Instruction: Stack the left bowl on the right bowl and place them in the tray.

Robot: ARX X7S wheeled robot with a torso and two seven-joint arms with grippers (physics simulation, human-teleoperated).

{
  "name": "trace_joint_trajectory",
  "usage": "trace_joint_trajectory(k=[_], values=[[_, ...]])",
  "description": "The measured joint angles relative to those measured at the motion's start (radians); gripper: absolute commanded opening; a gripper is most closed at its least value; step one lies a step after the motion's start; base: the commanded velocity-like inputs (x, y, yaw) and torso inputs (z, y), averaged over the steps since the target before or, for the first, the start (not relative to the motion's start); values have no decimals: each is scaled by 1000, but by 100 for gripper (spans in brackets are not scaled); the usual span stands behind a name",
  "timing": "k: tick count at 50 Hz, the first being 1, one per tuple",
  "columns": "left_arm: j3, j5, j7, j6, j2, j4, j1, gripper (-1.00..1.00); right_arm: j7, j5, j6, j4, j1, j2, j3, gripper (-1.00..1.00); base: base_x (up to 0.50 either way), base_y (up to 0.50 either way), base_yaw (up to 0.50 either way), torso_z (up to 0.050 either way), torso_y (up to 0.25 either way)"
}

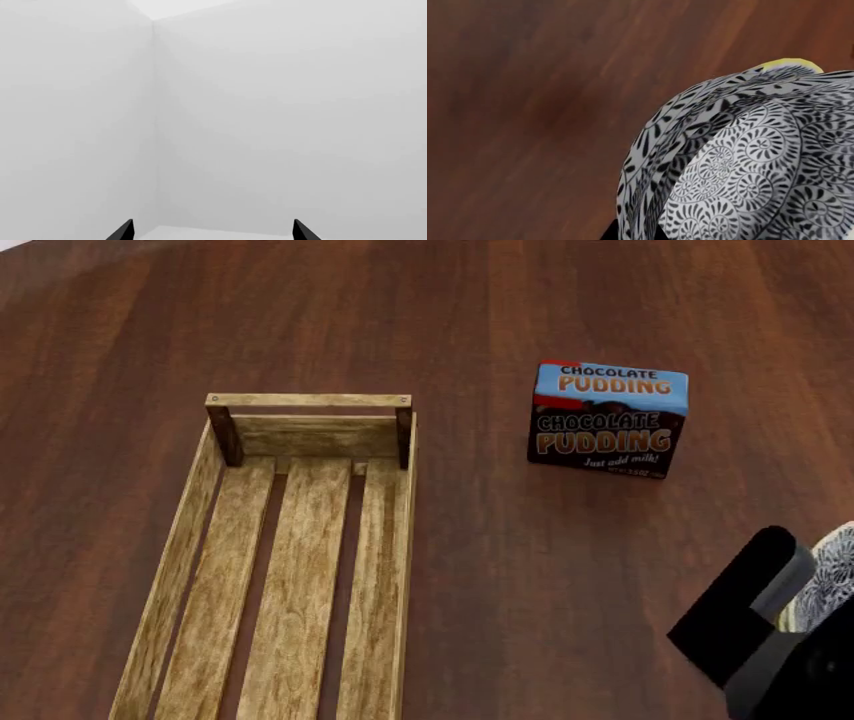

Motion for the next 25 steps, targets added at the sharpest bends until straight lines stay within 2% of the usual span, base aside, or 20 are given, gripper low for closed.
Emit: trace_joint_trajectory(k=[13,25], values=[[-4,4,-6,6,-2,4,6,100,-256,-190,66,-55,208,-134,-52,-100,0,0,0,0,0],[-10,4,-30,2,-8,26,10,100,-549,-385,15,-101,394,-235,-150,-100,0,0,0,0,1]])
